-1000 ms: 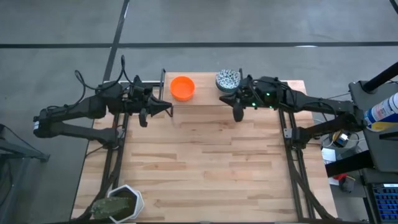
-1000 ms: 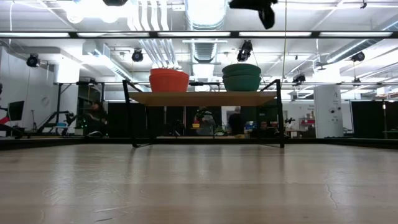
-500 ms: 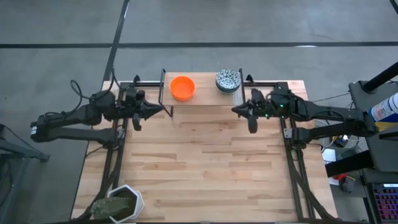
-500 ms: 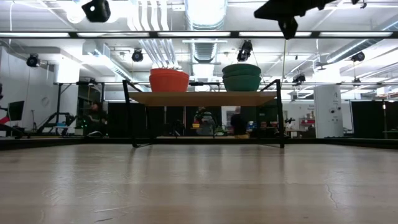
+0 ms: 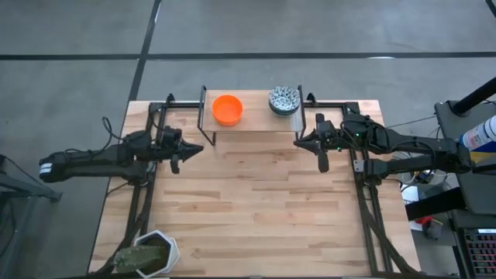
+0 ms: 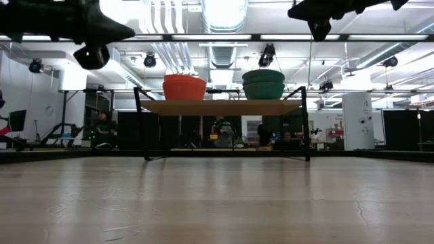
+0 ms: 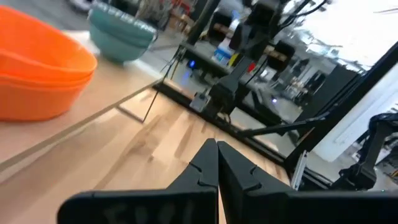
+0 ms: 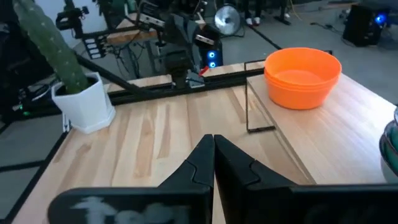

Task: Pick & Place Mini bowls
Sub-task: Return to Home Position

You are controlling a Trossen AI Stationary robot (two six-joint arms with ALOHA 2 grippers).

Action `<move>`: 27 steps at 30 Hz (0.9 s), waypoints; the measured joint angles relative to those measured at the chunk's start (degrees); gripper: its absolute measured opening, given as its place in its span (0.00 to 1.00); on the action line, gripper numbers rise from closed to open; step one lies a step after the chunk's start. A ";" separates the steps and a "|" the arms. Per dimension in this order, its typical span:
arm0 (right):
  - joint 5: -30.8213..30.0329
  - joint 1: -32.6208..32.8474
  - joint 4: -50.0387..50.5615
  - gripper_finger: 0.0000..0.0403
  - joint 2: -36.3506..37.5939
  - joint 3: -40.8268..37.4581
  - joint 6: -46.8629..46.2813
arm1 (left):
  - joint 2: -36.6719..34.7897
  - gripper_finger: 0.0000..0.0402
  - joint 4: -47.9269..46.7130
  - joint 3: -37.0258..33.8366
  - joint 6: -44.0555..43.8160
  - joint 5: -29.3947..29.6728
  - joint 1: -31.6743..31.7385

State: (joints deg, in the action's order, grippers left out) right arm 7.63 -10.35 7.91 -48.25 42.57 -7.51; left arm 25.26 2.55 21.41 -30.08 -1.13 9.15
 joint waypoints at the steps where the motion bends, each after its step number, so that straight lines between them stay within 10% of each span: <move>1: 0.19 0.00 -0.15 0.02 0.20 -0.27 0.38 | -0.61 0.00 1.71 -1.15 0.66 -0.02 0.00; 27: 2.94 0.73 -16.99 0.02 20.11 -26.34 -1.94 | -13.21 0.00 3.95 -7.97 12.30 -0.44 -3.02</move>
State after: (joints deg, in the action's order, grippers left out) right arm 10.57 -9.62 -9.07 -28.14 16.23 -9.45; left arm 12.05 6.50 13.44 -17.78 -1.56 6.13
